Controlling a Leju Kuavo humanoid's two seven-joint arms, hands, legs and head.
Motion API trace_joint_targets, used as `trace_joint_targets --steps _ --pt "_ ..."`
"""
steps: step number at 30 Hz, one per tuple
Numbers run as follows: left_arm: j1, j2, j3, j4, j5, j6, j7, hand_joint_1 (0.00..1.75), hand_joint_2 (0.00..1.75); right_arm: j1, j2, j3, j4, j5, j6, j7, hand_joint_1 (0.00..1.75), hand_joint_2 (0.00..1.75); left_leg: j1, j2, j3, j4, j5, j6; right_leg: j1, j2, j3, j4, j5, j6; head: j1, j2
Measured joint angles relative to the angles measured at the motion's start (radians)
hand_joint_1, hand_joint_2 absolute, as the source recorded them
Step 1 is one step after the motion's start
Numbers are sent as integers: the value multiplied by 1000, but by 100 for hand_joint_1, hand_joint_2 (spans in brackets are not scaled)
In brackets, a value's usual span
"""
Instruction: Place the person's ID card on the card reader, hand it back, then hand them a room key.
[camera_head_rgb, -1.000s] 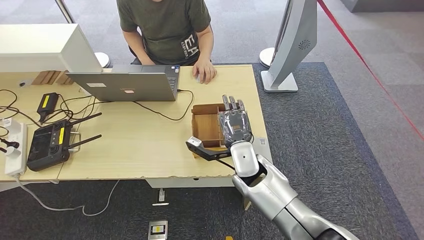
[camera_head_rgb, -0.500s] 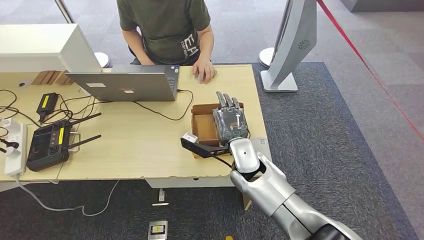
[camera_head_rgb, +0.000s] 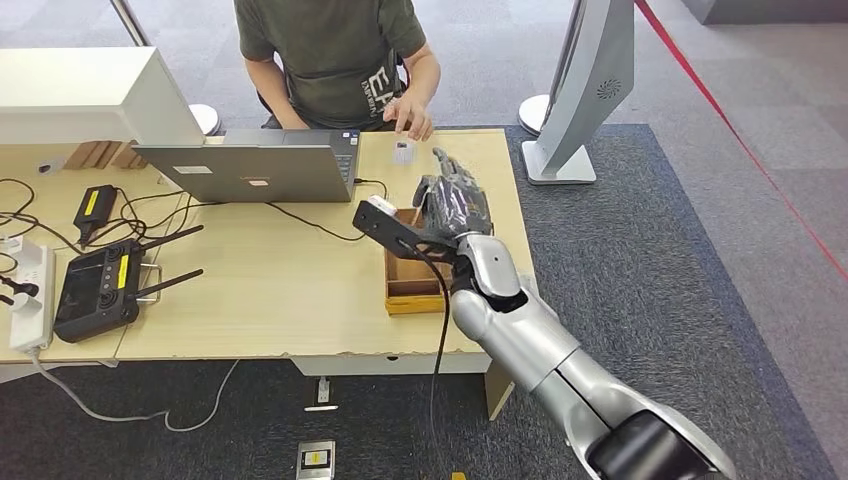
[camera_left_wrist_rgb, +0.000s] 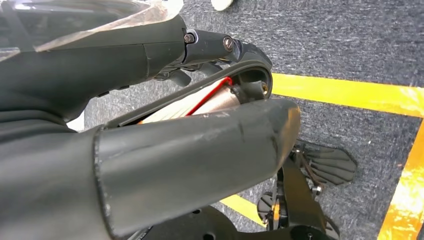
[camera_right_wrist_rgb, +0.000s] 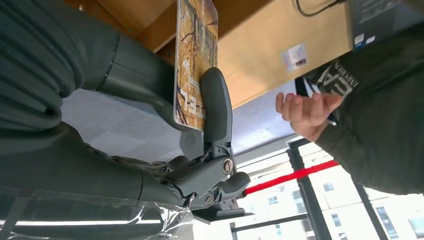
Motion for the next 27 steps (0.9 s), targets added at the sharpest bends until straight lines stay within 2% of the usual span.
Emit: trace_joint_targets --steps 4,12,17,22,27 --pt "0 0 -4 0 -33 -20 3 0 0 -48 -27 2 1 7 38 75 175 175 0 0 0 0 0 0 0 0 0 0 0 0 0 0" --pt "0 0 -15 0 -48 -30 2 0 0 -67 -75 11 -16 19 63 107 175 175 0 0 0 0 0 0 0 0 0 0 0 0 0 0" --pt "-1 0 -22 0 -62 -37 0 0 0 -85 -95 24 -16 53 105 162 175 175 0 0 0 0 0 0 0 0 0 0 0 0 0 0" --pt "-1 0 -28 0 -56 -38 1 0 0 -103 -102 36 -15 63 113 178 175 175 0 0 0 0 0 0 0 0 0 0 0 0 0 0" --pt "-1 -4 -28 0 -37 -34 20 0 0 -103 -87 53 -13 78 105 164 175 175 0 0 0 0 0 0 0 0 0 0 0 0 0 0"
